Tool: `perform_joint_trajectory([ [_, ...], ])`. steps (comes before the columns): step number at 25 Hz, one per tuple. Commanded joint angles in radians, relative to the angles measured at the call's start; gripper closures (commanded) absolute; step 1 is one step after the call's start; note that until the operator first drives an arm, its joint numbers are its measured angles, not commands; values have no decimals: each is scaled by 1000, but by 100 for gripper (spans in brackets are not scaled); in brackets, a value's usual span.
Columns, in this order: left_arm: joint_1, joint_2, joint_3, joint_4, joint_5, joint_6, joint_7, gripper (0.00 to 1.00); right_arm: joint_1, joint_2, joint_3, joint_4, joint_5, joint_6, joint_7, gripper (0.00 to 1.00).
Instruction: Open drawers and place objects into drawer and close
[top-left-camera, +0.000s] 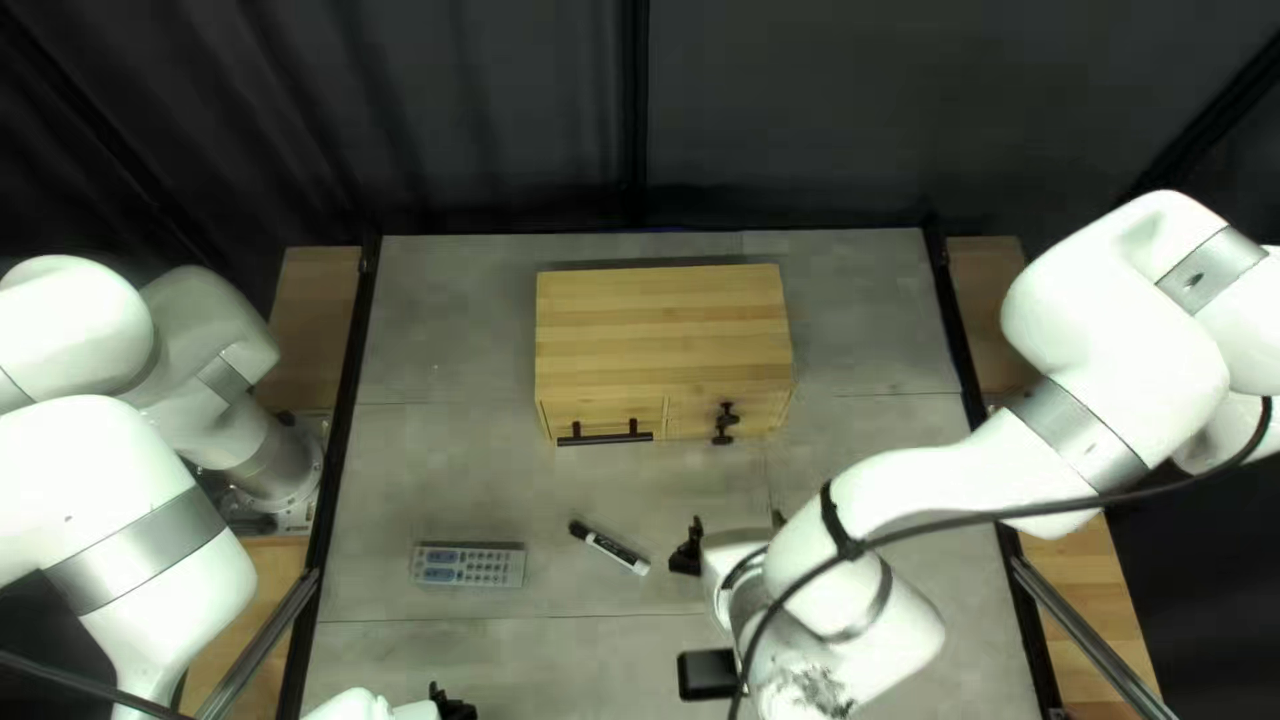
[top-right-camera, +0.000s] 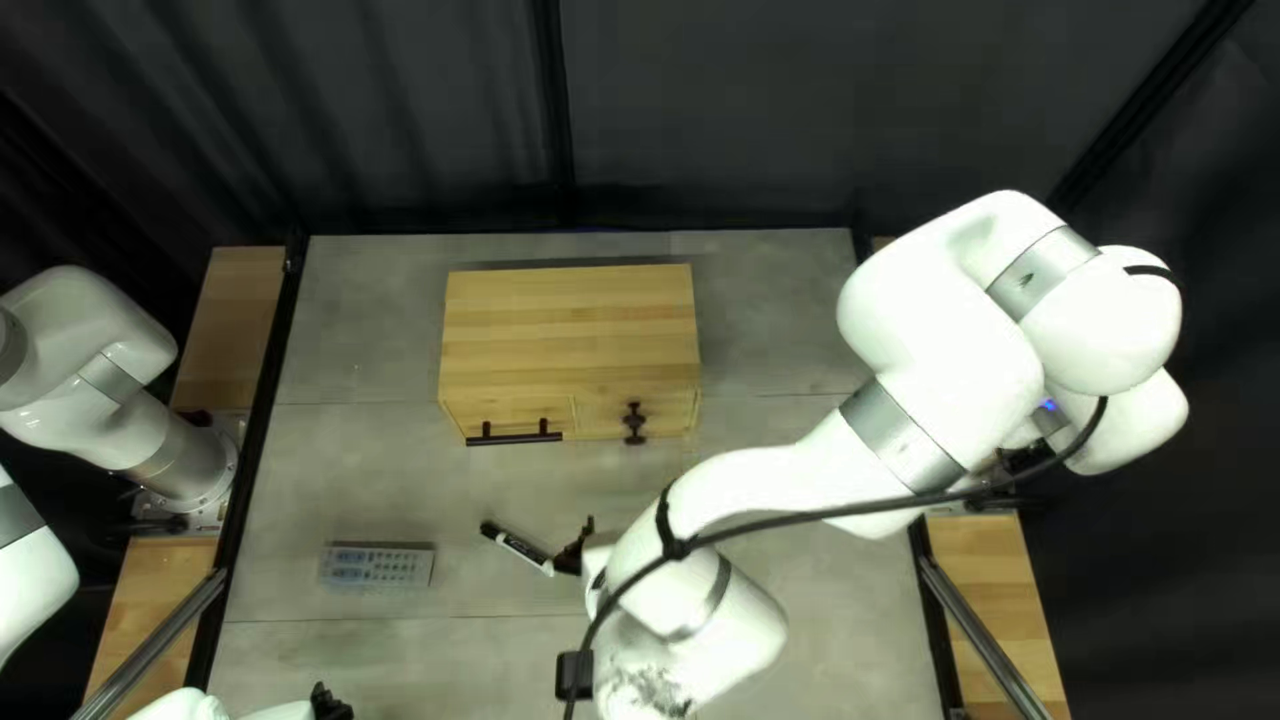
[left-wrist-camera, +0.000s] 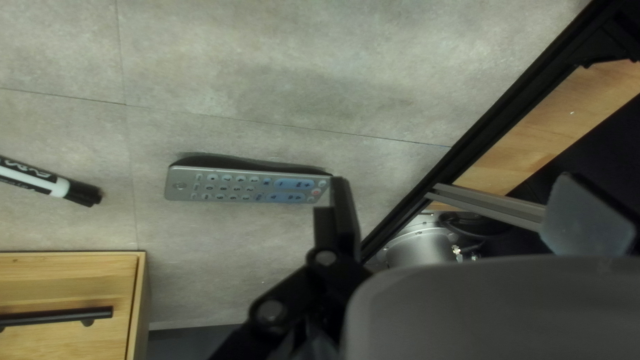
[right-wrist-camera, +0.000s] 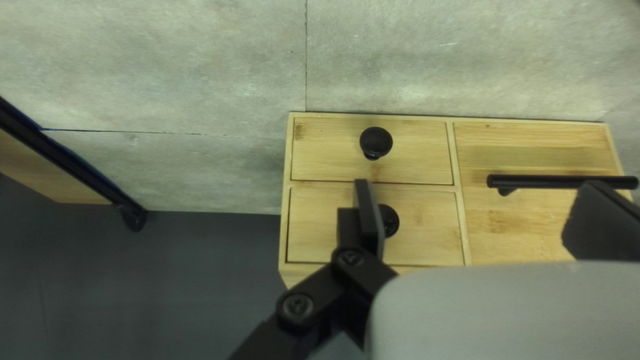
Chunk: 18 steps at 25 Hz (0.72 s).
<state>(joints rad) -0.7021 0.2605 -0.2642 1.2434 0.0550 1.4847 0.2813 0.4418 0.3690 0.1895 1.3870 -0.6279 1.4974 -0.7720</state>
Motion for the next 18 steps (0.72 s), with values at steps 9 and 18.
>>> perform_joint_trajectory([
  [9,0,0,0,0,0,0,0,0,-14,-64,-24,-139,-87,-34,20,0],
  [18,0,0,0,0,0,0,0,0,-11,-62,-24,-131,-87,-20,22,0],
])
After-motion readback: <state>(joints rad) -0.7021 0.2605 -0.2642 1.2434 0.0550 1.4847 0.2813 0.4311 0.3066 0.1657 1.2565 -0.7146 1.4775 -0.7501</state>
